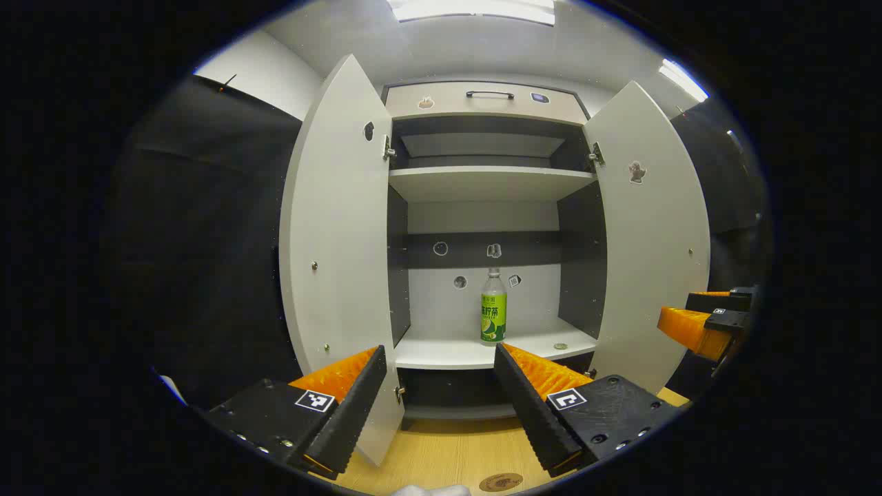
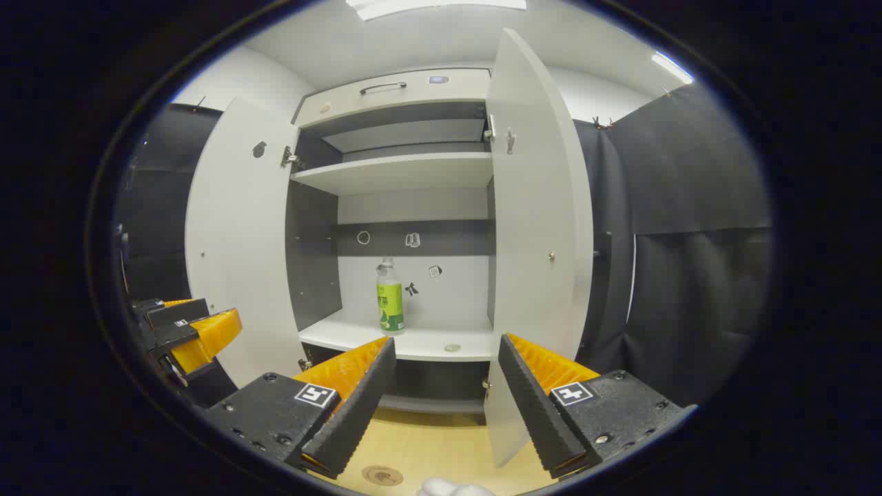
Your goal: Grasp the bottle in the cabinet with the left hand and place it on the coaster, then close the right door with the right hand and the left door with the left hand.
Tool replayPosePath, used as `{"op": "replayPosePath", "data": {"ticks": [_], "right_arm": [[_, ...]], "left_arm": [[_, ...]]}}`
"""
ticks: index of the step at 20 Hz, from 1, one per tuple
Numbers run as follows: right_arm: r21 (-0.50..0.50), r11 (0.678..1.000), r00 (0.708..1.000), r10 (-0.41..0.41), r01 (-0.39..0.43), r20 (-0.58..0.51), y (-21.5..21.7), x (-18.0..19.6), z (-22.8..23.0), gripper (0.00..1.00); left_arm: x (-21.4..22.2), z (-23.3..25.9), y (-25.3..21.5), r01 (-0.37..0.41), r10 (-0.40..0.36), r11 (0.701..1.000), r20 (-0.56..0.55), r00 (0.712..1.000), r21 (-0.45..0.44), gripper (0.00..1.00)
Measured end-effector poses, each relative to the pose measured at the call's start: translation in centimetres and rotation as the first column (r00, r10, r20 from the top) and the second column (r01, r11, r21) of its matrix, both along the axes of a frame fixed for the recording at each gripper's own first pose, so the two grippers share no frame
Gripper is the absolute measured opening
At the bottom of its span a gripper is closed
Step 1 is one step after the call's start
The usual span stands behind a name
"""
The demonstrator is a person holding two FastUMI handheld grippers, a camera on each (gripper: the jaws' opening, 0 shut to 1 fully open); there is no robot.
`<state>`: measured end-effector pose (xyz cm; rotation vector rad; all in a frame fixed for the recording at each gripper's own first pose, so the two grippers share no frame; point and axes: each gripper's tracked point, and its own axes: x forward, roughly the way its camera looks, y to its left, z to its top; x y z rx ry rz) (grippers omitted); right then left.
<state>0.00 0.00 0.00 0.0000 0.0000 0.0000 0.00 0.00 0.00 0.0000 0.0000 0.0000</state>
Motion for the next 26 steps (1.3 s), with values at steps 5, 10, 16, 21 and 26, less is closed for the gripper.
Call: {"op": "replayPosePath", "data": {"ticks": [5, 10, 16, 21, 26], "right_arm": [[-0.007, 1.0, 1.0, 0.006, -0.006, 0.004, 0.1, 0.2, 0.2, 0.98], [0.007, 1.0, 1.0, 0.007, -0.007, 0.004, 0.1, 0.8, 0.4, 0.99], [-0.008, 1.0, 1.0, -0.002, 0.002, 0.007, -0.2, 1.2, 0.9, 0.98], [-0.021, 1.0, 1.0, -0.023, 0.023, 0.011, -0.6, 0.9, 1.9, 0.99], [-0.039, 0.998, 0.999, -0.046, 0.046, -0.001, -1.1, 0.5, 2.5, 0.99]], "left_arm": [[0.8, 0.1, 0.1, 0.0, 0.0, 1.0, 0.003, 1.0, 0.004, 0.96], [1.8, -0.2, -0.2, 0.009, -0.009, 1.0, 0.0, 1.0, 0.006, 0.96], [5.8, 0.7, -0.8, 0.029, -0.029, 0.999, 0.034, 0.999, 0.015, 0.96], [12.3, 1.9, -2.9, 0.075, -0.075, 0.997, 0.085, 0.994, -0.001, 0.95], [20.3, 1.4, -6.9, 0.129, -0.127, 0.992, 0.093, 0.988, -0.013, 0.96]]}}
